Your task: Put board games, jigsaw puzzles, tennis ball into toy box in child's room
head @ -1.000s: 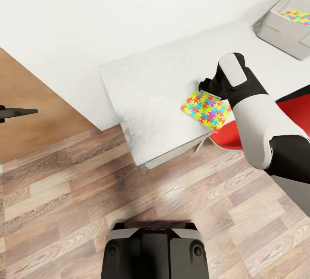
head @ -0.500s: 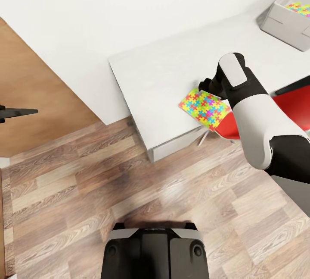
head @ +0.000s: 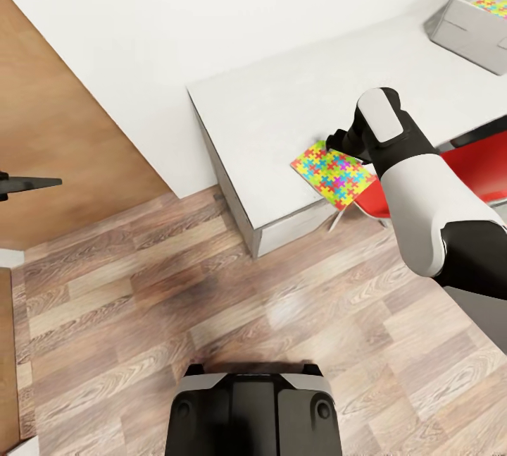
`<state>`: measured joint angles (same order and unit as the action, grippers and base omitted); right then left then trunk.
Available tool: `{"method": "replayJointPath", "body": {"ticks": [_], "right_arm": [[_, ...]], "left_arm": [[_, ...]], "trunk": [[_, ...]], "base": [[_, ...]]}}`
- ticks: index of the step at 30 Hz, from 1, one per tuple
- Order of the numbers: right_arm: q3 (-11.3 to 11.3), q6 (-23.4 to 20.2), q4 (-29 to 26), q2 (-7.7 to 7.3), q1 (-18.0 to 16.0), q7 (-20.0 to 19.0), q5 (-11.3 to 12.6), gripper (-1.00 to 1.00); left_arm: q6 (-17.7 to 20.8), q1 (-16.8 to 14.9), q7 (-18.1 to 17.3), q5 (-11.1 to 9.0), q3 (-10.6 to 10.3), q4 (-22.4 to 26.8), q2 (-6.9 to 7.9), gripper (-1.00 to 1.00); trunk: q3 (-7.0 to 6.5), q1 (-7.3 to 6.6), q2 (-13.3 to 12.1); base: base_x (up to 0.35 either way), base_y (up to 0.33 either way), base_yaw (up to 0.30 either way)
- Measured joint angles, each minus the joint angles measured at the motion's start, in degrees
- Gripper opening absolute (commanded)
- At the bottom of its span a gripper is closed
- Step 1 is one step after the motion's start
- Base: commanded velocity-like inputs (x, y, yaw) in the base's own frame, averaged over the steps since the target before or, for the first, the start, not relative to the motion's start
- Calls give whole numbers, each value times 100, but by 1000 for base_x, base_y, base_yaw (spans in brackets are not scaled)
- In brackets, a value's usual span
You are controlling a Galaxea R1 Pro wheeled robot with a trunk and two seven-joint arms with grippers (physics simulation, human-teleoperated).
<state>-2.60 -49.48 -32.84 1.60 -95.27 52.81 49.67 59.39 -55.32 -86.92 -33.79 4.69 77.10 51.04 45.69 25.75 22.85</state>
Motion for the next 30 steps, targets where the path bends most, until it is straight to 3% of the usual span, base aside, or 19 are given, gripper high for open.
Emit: {"method": "replayJointPath", "body": {"ticks": [30], "right_arm": [[4,35,-11,1,9,-3,45,100]], "left_arm": [[0,-1,51,5,5,-117,0,100]], "trunk": [[0,0,0]], "base": [[-67,31,0]]}}
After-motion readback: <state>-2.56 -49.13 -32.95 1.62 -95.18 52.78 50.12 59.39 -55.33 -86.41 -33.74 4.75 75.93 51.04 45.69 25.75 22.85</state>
